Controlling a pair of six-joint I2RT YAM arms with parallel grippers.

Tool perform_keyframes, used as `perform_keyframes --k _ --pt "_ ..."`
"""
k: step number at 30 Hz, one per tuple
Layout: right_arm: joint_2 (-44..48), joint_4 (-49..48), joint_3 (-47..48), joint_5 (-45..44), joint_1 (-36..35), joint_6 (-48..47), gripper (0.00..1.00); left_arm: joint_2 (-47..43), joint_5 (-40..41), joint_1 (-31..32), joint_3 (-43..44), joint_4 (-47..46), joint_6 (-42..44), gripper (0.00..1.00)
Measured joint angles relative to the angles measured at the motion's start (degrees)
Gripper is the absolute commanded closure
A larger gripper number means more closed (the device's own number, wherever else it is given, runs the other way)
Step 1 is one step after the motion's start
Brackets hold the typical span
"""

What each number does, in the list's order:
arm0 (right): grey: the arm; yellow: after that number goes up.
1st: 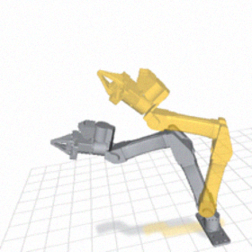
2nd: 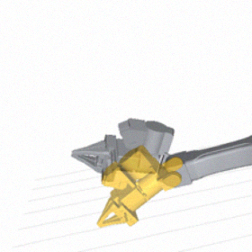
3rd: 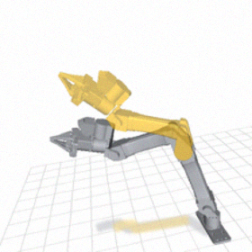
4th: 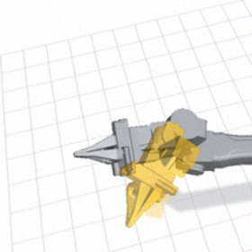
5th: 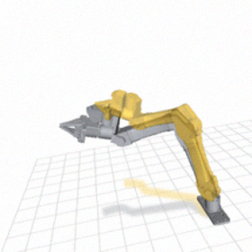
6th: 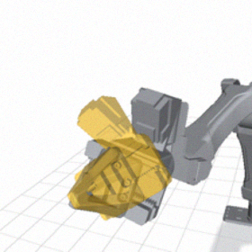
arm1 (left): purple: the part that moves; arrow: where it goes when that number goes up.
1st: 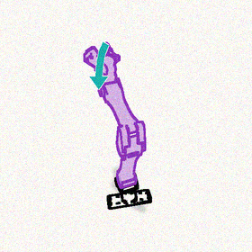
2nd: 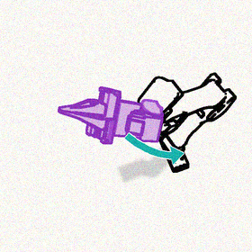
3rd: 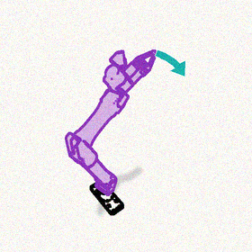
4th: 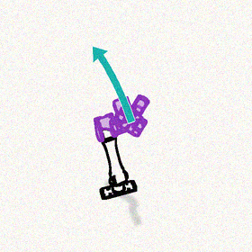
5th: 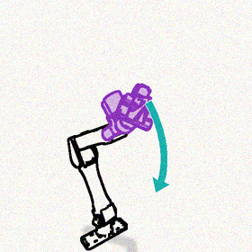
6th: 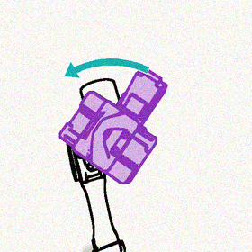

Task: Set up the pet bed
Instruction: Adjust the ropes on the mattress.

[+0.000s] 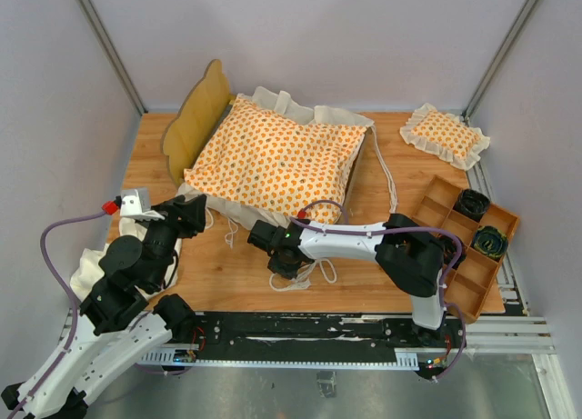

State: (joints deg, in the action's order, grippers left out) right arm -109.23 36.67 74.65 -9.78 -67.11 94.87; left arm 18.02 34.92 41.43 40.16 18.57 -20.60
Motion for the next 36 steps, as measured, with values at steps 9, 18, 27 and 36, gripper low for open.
perform_keyframes --k 9,18,27,36 --pt "-2.6 3.8 2.6 -1.4 0.0 1.8 0.99 -0.7 -0.1 0.0 -0.8 0.3 0.4 0.39" --pt "-2.3 5.4 3.1 -5.4 -0.6 -0.6 0.84 -1.1 -1.6 0.0 -2.1 0.0 0.4 0.4" --pt "-2.4 7.7 6.3 -6.2 -1.0 0.3 0.76 -1.2 -2.6 0.0 -2.6 0.0 0.0 0.4" --pt "-5.3 8.7 6.9 -5.9 -1.0 2.7 0.76 -1.9 -2.6 0.0 -2.6 0.0 0.2 0.4"
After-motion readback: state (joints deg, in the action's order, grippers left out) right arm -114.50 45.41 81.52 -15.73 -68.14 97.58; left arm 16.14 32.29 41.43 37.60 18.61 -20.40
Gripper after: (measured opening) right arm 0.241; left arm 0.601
